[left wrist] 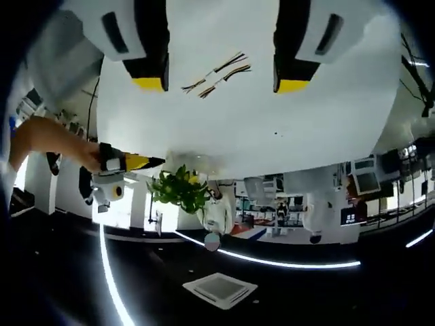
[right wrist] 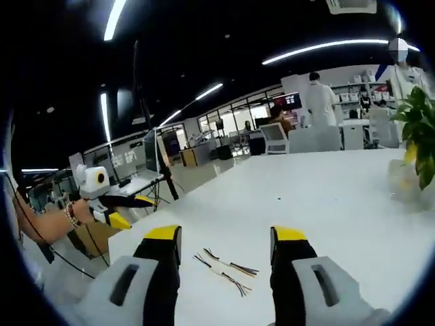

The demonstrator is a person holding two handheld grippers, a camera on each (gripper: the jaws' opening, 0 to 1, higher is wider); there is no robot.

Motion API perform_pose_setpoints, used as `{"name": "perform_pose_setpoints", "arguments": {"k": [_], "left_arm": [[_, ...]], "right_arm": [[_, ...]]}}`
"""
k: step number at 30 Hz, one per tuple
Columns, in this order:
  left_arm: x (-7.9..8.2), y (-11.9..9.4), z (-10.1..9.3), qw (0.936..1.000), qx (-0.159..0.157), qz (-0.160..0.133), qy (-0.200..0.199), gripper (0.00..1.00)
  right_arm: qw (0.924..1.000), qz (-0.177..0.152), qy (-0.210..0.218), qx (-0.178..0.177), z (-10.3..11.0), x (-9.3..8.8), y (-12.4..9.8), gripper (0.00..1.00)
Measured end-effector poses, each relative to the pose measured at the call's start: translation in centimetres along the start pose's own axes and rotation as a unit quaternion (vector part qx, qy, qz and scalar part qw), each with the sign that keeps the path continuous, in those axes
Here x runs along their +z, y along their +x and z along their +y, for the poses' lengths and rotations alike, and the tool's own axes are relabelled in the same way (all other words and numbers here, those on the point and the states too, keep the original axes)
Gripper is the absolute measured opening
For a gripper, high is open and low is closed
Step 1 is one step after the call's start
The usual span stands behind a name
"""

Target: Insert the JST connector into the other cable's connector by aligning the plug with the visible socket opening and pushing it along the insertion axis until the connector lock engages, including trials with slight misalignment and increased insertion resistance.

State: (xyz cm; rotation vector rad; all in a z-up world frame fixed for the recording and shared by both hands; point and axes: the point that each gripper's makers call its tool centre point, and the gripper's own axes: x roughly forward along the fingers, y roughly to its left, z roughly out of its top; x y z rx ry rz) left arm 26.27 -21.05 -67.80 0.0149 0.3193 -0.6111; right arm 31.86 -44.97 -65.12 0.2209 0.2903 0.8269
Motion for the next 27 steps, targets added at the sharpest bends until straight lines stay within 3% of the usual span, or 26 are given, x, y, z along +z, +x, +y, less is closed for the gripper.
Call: {"name": "perform_pose_setpoints", "arguments": {"k": [4,7,9,14,18,22,24,27], "left_arm": [[-0.2,-3.0,0.8,0.9973,0.044,-0.038,-0.045,0.69],[-0.4,-4.6,1.5,0.9887,0.068,-0.072,-0.113,0.82],[-0.3,-5.7,1.7,0.9843,0.080,-0.094,-0.126,0.84],[-1.3,-7.7,1.1,0.9851,0.099,-0.087,-0.111,0.85],[-2.6,-8.8,0.1,0.9830,0.095,-0.083,-0.133,0.89],[-3.9,-10.2,-0.5,0.9821,0.113,-0.073,-0.132,0.90],[-4.1,-10.8,-0.9,0.9815,0.120,-0.074,-0.129,0.89],[-4.7,-11.6,-1.5,0.9814,0.127,-0.071,-0.125,0.89]], "right_arm": [[0.9998,-0.002,0.003,-0.018,-0.3,0.0,-2.5,0.67],[0.9996,0.004,0.002,-0.027,0.0,-0.5,-4.0,0.71],[0.9993,-0.001,-0.005,-0.036,0.3,-0.6,-5.0,0.73],[0.9986,-0.008,-0.026,-0.045,1.5,-1.0,-6.9,0.77],[0.9961,0.021,-0.048,-0.071,2.2,-2.7,-8.1,0.81],[0.9948,0.021,-0.057,-0.082,3.7,-3.7,-9.1,0.87],[0.9939,0.026,-0.065,-0.086,4.3,-4.6,-9.5,0.86],[0.9912,0.068,-0.080,-0.081,4.6,-7.3,-10.1,0.84]]}}
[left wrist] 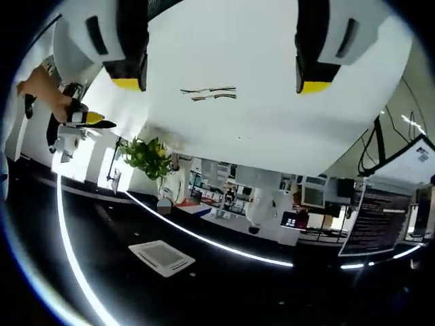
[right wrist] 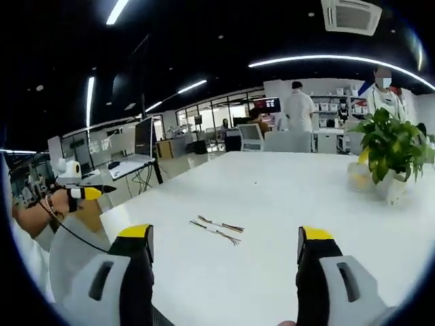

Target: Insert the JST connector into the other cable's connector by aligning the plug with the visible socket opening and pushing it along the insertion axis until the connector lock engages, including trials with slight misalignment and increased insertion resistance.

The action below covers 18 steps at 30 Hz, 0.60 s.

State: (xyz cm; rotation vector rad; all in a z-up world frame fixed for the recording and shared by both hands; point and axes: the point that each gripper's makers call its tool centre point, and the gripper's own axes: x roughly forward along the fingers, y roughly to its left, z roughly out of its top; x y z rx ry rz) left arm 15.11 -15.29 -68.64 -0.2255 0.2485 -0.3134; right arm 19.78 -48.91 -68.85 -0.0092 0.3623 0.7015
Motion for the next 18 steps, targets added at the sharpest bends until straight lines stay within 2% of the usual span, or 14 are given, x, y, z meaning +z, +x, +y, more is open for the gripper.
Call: {"name": "perform_pose_setpoints", "arguments": {"k": [5,9,18], "left_arm": [[-1.7,-1.1,0.7,0.9994,0.022,0.022,0.013,0.89],[-3.1,-1.8,1.2,0.9989,0.031,0.034,-0.003,0.89],[-6.1,-2.1,1.4,0.9967,0.043,0.066,-0.021,0.89]], "right_arm": [[0.9998,0.017,0.007,-0.006,0.6,-2.2,-0.4,0.84],[0.9989,0.036,0.030,0.000,1.2,-4.3,-0.4,0.84],[0.9964,0.071,0.045,0.011,2.3,-7.6,0.2,0.83]]}}
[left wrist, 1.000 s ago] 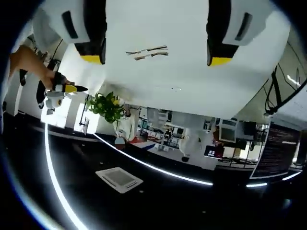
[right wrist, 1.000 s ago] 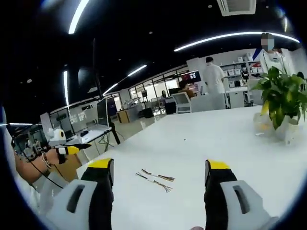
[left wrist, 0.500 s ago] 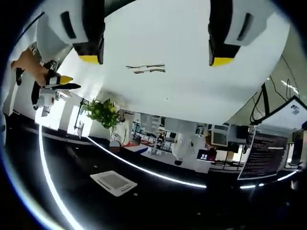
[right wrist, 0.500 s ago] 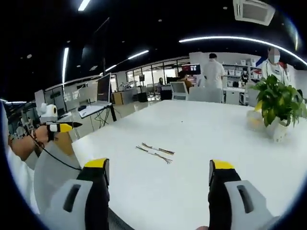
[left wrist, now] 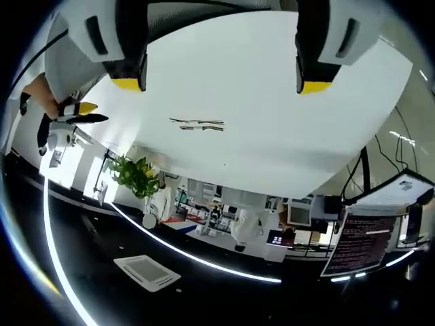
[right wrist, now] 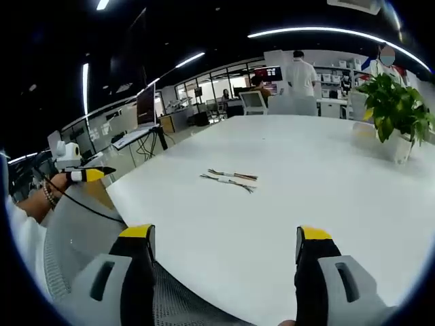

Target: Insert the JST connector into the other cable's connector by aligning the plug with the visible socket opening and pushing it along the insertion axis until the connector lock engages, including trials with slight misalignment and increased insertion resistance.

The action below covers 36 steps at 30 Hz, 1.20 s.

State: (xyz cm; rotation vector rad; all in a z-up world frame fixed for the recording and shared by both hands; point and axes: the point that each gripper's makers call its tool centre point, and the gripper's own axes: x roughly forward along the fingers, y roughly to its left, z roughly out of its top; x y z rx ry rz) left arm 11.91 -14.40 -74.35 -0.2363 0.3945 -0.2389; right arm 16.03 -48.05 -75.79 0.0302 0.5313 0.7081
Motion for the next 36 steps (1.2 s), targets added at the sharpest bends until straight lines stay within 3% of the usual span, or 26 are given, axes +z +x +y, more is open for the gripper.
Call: {"name": "perform_pose_setpoints", "arguments": {"k": [5,10,12,17,24,36], "left_arm": [[-0.1,0.3,0.3,0.9997,0.004,-0.006,-0.025,0.89],[-1.4,0.9,-0.1,0.9995,0.007,0.030,-0.004,0.87],[-1.2,0.9,0.3,0.9996,0.014,0.024,0.001,0.87],[-0.8,0.7,0.7,0.9992,0.025,0.001,-0.031,0.86],[-0.7,0.7,0.4,0.9985,0.027,-0.008,-0.046,0.87],[-1.0,0.8,-0.1,0.9988,0.027,0.005,-0.041,0.87]], "right_arm": [[0.9999,0.015,0.002,0.004,0.3,-1.4,0.5,0.83],[0.9995,0.006,0.025,0.017,0.6,-1.5,0.6,0.83],[0.9990,0.008,0.036,0.024,0.7,-1.7,0.8,0.83],[0.9980,0.032,0.028,0.046,1.7,-2.5,1.5,0.83],[0.9974,0.040,0.031,0.051,1.7,-2.9,1.6,0.85],[0.9979,0.037,0.021,0.049,1.5,-2.8,1.5,0.84]]}}
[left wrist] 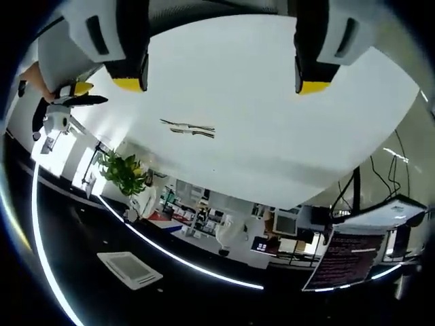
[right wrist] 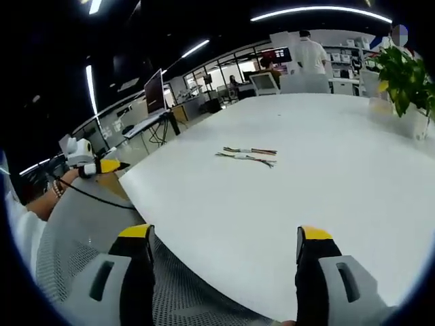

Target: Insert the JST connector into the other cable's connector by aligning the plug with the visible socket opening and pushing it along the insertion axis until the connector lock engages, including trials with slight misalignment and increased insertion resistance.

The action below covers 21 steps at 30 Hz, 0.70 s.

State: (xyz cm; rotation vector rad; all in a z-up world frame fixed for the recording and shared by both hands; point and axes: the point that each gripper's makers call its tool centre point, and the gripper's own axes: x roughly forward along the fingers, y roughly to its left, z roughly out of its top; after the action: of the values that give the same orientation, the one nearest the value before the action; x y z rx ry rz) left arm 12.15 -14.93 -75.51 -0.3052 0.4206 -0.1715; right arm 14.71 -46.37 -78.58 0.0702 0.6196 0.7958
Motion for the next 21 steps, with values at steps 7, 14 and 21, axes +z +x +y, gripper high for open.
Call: {"name": "perform_pose_setpoints", "arguments": {"k": [7,14,21], "left_arm": [[-0.26,0.23,-0.16,0.9999,-0.004,0.010,0.009,0.88],[-0.14,0.34,-0.28,0.9998,-0.014,0.003,-0.013,0.87],[-0.17,0.38,-0.34,0.9997,-0.018,0.002,-0.018,0.88]], "right_arm": [[0.9999,-0.008,0.000,-0.012,-0.53,0.20,-0.17,0.85],[0.9996,-0.018,0.004,-0.021,-0.89,0.43,-0.31,0.85],[0.9991,-0.032,0.013,-0.023,-1.02,0.75,-0.46,0.85]]}}
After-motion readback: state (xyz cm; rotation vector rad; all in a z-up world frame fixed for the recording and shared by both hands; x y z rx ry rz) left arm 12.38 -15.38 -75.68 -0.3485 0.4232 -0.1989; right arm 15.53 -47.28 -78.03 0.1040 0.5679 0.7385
